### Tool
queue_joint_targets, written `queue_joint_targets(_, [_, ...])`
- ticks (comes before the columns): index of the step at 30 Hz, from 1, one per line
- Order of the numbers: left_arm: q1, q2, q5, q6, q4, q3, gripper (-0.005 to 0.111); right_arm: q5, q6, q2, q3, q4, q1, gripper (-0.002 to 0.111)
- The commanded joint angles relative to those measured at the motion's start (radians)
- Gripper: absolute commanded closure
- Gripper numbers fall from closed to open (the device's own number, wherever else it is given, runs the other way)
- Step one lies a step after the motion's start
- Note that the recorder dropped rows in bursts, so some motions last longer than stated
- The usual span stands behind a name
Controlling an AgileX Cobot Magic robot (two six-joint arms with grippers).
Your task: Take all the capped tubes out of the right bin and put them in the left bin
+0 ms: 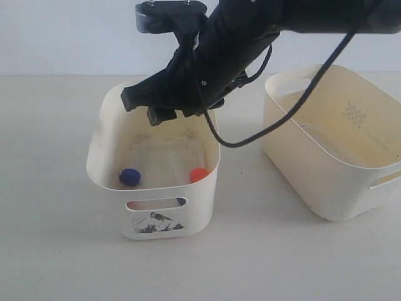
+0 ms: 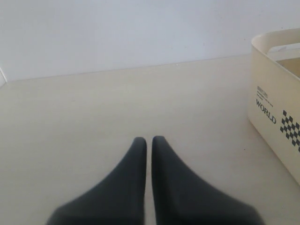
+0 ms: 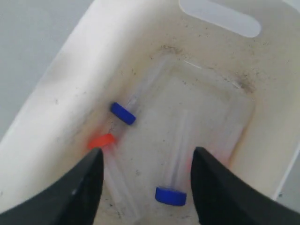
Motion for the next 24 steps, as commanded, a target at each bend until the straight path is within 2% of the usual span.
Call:
queue_joint_targets(1, [0.001,-0.002,-0.015,-0.012,-0.007,-0.004,0.102,0.140,-0.001,-0.026,-0.111,-0.079,-0.124,0.055])
queue_joint_targets(8, [0.001,-0.002,-0.015,-0.012,-0.007,-0.004,0.102,0.384,-0.206,-0.024,-0.217,-0.097,-0.507,0.055])
queue_joint_targets(13, [0.001,-0.002,-0.015,-0.012,-0.007,-0.004,0.102,0.449,-0.288,-0.022,-0.215,-0.035,-0.700,0.055])
queue_joint_targets(15, [0.001,-0.002,-0.015,-0.012,-0.007,-0.004,0.102,0.442,-0.352,-0.022,-0.215,0.054,-0.747,0.055])
queue_joint_targets(24, [0.001,-0.002,-0.015,-0.012,-0.007,-0.004,0.102,0.453,-0.395,0.015,-0.198,0.003,-0.802,0.055])
